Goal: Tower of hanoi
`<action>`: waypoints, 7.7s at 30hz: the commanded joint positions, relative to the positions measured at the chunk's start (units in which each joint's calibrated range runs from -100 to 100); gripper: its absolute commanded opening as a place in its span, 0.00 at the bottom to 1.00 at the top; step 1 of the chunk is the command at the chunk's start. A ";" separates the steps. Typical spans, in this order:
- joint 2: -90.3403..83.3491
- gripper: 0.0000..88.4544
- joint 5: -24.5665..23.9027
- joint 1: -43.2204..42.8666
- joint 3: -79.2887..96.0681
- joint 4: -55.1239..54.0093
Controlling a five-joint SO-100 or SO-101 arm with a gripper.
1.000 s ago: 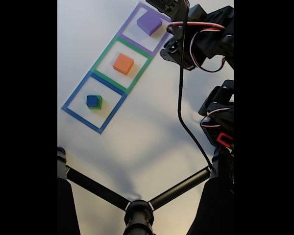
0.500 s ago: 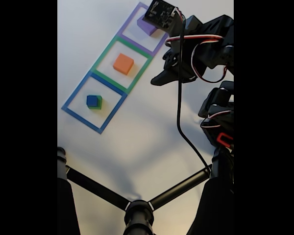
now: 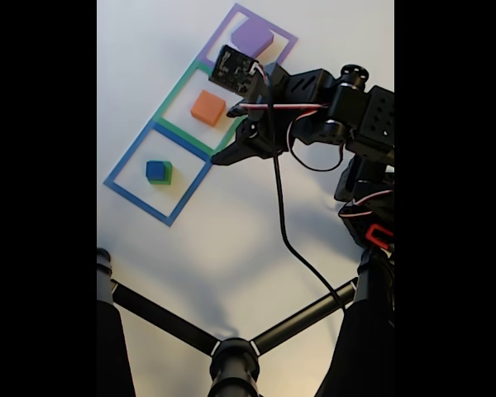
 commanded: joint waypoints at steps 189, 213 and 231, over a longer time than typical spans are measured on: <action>19.28 0.00 0.00 40.33 -76.33 51.75; 16.47 0.00 0.00 50.54 -38.25 17.92; 18.24 0.00 0.00 52.53 2.64 -36.31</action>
